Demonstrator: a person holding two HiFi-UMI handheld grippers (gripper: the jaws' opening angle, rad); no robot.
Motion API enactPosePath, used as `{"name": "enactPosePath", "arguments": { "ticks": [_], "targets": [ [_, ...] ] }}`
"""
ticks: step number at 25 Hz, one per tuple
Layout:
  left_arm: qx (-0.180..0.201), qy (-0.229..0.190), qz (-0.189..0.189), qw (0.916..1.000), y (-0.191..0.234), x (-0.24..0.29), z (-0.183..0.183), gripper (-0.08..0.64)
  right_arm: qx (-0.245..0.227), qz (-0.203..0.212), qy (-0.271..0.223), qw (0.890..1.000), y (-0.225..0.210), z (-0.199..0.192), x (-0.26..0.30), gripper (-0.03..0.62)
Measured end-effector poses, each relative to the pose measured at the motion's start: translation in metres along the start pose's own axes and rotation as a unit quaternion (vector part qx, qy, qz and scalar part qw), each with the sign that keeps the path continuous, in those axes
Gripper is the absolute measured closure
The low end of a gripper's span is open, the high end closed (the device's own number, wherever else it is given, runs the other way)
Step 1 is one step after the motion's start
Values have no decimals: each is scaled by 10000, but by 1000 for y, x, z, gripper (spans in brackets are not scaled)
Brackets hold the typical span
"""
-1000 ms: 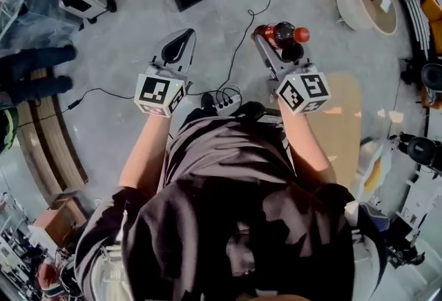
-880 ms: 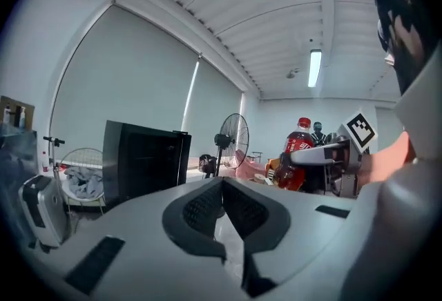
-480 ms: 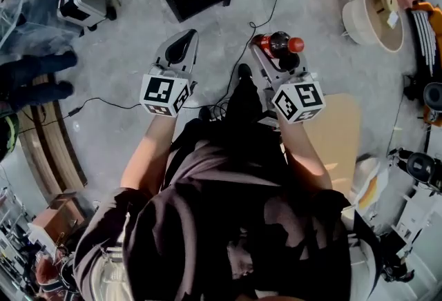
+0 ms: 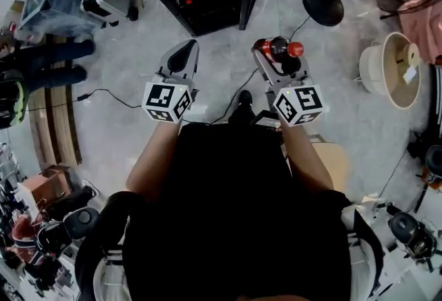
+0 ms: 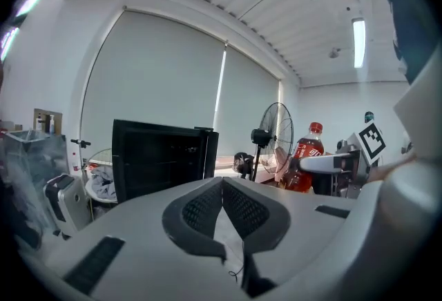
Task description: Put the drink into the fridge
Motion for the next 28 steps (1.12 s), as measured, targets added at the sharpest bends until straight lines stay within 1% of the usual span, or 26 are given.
{"name": "enactPosePath", "arguments": {
  "ticks": [5, 8, 12, 15, 18, 22, 25, 28],
  "targets": [
    [-96, -85, 444, 9989, 2, 31, 18, 545, 68, 367, 74, 9993, -38, 7, 28, 290],
    [-158, -96, 635, 9978, 4, 43, 19, 545, 97, 575, 183, 9981, -48, 6, 43, 290],
    [-211, -85, 783, 9967, 14, 59, 16, 545, 42, 769, 228, 9968, -53, 8, 68, 290],
    [-356, -146, 1027, 9940, 34, 66, 17, 545, -157, 948, 331, 9948, -51, 13, 91, 290],
    [-441, -169, 1235, 9912, 60, 76, 16, 545, -270, 1023, 410, 9935, -54, 14, 117, 290],
    [-467, -152, 1299, 9903, 89, 96, 10, 545, -350, 1055, 488, 9926, -58, 12, 156, 290],
    [-572, -192, 1342, 9891, 110, 114, 4, 545, -476, 1068, 552, 9916, -62, 10, 191, 290],
    [-591, -167, 1364, 9887, 131, 134, -4, 545, -634, 1065, 590, 9905, -65, 5, 228, 290]
  ]
}}
Point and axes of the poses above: the fingertips, and each gripper's own axes: x forward along the fingers, y to its left, z out of its top, the point moved 3 cm from there along -x, backward along the fingers, and after that the axes turned 4 degrees about z, right-handed, at the moved point
